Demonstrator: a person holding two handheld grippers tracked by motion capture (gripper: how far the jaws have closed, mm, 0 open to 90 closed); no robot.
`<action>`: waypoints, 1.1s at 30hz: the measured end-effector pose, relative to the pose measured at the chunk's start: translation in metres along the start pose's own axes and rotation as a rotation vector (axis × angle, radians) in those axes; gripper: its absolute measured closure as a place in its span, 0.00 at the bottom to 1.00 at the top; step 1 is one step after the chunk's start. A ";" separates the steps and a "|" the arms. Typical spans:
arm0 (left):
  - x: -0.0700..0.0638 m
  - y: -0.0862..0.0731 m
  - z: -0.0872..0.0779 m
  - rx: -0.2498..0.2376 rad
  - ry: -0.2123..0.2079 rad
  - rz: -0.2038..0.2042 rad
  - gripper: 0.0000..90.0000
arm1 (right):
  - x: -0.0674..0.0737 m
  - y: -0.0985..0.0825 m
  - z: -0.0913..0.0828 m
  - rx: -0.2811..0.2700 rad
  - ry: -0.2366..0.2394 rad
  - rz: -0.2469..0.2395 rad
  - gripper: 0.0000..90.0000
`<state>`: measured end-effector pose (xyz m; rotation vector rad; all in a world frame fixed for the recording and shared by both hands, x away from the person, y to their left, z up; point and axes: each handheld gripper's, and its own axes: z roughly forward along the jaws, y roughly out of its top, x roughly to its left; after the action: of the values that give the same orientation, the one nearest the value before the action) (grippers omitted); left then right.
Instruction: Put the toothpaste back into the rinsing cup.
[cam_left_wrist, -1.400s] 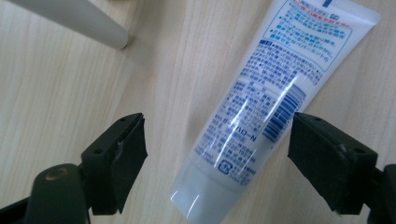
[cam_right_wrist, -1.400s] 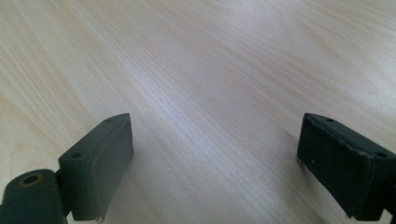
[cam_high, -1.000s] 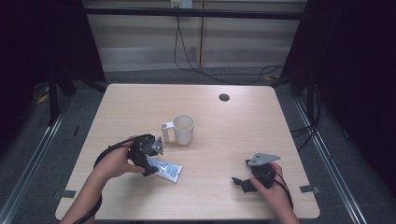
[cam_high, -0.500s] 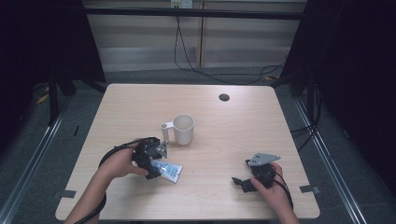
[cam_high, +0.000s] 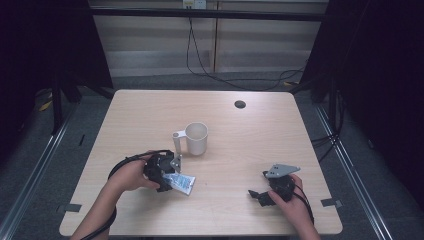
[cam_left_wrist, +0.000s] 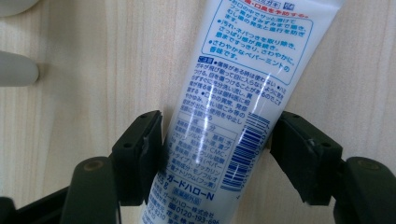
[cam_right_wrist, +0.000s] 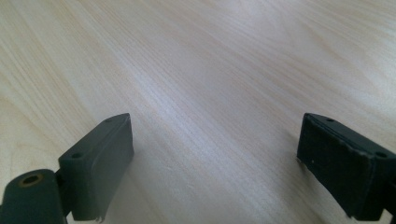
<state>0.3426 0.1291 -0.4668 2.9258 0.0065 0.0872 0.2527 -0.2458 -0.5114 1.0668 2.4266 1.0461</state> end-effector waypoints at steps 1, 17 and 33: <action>0.000 0.000 0.001 -0.005 0.001 -0.001 0.38 | 0.000 0.000 0.000 0.000 0.000 0.001 0.11; 0.002 0.005 0.001 0.035 -0.024 0.023 0.50 | 0.000 0.000 0.000 0.000 0.000 0.000 0.11; 0.000 -0.001 -0.019 -0.143 -0.039 -0.143 0.70 | 0.000 0.000 0.000 0.000 0.000 0.000 0.11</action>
<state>0.3416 0.1337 -0.4483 2.7734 0.1955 0.0075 0.2527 -0.2458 -0.5114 1.0672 2.4267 1.0463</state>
